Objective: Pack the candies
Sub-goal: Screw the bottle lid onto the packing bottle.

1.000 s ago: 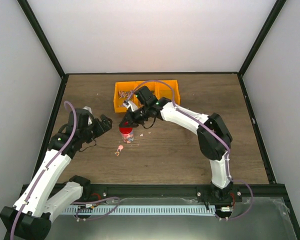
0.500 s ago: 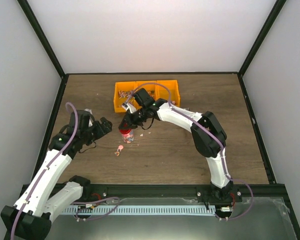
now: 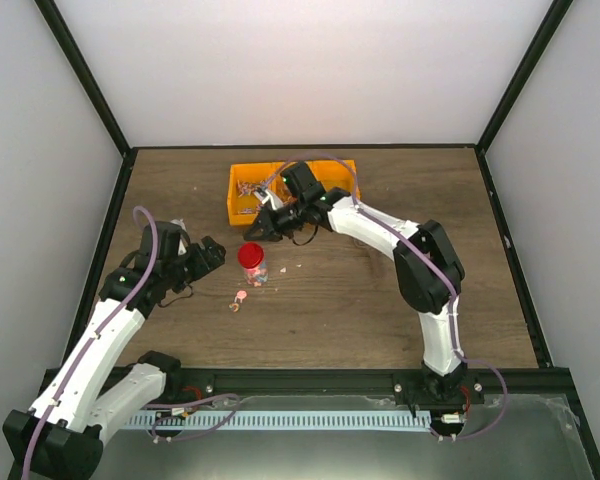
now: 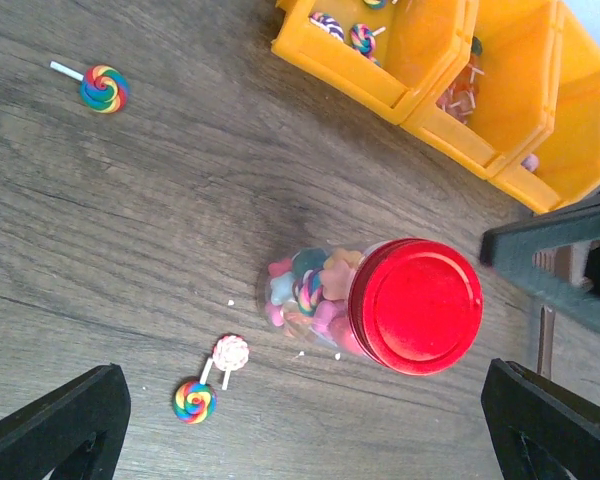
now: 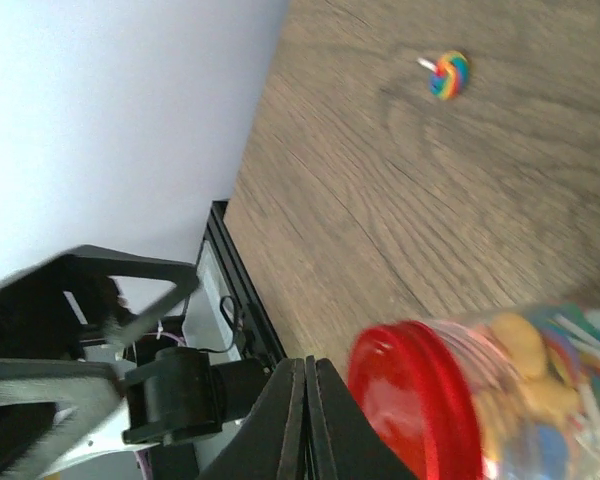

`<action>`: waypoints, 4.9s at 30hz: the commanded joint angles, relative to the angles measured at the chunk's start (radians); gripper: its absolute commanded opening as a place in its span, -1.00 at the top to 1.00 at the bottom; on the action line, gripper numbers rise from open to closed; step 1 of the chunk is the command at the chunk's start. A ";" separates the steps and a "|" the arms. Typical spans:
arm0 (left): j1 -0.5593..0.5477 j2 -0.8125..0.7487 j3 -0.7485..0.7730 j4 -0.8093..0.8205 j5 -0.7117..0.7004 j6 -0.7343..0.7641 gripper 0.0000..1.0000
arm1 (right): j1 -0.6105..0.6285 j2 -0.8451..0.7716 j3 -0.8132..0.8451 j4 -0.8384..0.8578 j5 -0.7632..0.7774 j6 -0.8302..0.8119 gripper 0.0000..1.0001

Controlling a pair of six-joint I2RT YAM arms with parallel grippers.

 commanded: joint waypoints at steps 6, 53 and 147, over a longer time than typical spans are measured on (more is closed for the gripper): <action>0.004 -0.003 -0.032 0.045 0.020 0.002 -0.96 | -0.002 -0.025 -0.110 0.035 -0.017 0.001 0.95; 0.006 0.016 -0.071 0.091 0.056 0.000 -0.97 | -0.006 -0.045 -0.230 0.136 -0.102 0.035 0.94; 0.012 -0.193 -0.292 0.313 0.075 0.109 -1.00 | -0.073 -0.194 -0.137 0.302 0.135 0.045 0.38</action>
